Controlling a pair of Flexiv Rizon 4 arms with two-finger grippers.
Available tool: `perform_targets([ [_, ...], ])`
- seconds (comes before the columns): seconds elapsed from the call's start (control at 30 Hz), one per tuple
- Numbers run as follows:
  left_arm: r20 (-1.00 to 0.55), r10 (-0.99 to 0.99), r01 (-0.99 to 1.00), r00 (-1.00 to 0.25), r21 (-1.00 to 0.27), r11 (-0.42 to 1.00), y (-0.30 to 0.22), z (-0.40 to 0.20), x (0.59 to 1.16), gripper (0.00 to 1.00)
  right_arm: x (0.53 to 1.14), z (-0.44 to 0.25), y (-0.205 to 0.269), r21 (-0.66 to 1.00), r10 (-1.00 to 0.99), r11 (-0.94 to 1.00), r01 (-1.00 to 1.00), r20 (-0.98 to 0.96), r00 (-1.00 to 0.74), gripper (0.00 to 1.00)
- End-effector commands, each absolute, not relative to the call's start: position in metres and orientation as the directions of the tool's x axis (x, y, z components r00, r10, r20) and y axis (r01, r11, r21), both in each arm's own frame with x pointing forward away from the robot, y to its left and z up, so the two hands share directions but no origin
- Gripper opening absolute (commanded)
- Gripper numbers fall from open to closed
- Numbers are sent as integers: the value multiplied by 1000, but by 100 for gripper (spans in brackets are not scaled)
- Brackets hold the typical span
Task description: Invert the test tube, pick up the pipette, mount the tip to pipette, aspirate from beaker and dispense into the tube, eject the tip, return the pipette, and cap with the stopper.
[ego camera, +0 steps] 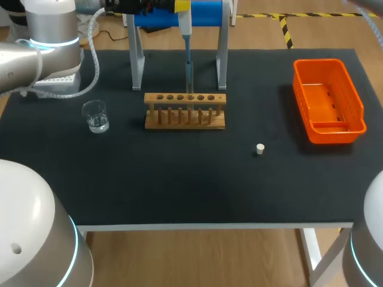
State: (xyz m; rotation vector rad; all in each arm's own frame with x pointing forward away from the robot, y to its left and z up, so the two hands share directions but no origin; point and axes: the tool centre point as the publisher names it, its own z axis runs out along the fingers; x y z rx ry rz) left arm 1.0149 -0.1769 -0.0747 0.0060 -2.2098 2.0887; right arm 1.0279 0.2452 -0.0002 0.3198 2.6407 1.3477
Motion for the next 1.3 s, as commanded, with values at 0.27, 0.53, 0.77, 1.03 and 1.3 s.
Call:
perform_targets([
  [0.27,75,67,-71,-995,-996,59,-177,-74,1015,0,1022,-2,242,800,263,585,134,-31,-964,0],
  [0.53,75,67,-71,-995,-996,59,-177,-74,1015,0,1019,-6,241,794,261,593,134,-31,-965,0],
  [0.77,75,67,-71,-995,-996,59,-177,-74,1015,0,1017,-11,240,789,260,598,139,-27,-965,0],
  [1.03,75,67,-71,-995,-996,59,-177,-74,1015,0,1015,-15,240,785,255,603,142,-20,-967,0],
  [1.3,75,67,-71,-995,-996,59,-177,-74,1015,0,1014,-23,239,780,254,608,150,-12,-967,0],
])
